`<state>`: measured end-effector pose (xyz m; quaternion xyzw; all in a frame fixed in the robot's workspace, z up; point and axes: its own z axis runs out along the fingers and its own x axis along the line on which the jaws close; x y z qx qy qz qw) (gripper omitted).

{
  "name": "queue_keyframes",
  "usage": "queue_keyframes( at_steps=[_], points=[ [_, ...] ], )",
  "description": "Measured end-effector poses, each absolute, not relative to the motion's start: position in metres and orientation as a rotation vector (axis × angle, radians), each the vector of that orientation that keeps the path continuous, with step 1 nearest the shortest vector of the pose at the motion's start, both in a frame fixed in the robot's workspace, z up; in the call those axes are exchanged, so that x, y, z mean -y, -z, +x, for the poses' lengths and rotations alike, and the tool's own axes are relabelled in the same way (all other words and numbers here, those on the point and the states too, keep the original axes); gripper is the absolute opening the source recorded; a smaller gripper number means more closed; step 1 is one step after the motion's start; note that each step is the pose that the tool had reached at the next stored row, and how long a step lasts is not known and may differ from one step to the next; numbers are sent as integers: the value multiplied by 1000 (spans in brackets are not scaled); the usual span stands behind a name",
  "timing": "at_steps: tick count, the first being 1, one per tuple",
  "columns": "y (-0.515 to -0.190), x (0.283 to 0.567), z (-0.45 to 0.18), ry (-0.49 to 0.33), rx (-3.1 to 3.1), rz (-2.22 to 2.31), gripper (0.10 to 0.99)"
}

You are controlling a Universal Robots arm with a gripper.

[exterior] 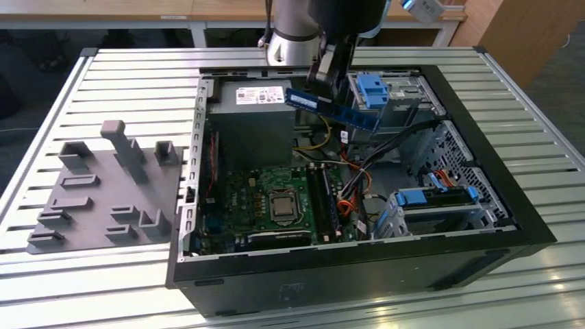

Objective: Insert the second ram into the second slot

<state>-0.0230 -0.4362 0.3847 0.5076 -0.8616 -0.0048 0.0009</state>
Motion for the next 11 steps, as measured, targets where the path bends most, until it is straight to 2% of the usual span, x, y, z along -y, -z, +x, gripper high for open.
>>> queue_keyframes(
  at_steps=[11],
  points=[
    [-384,436,-23,14,2771,1476,137]
  ],
)
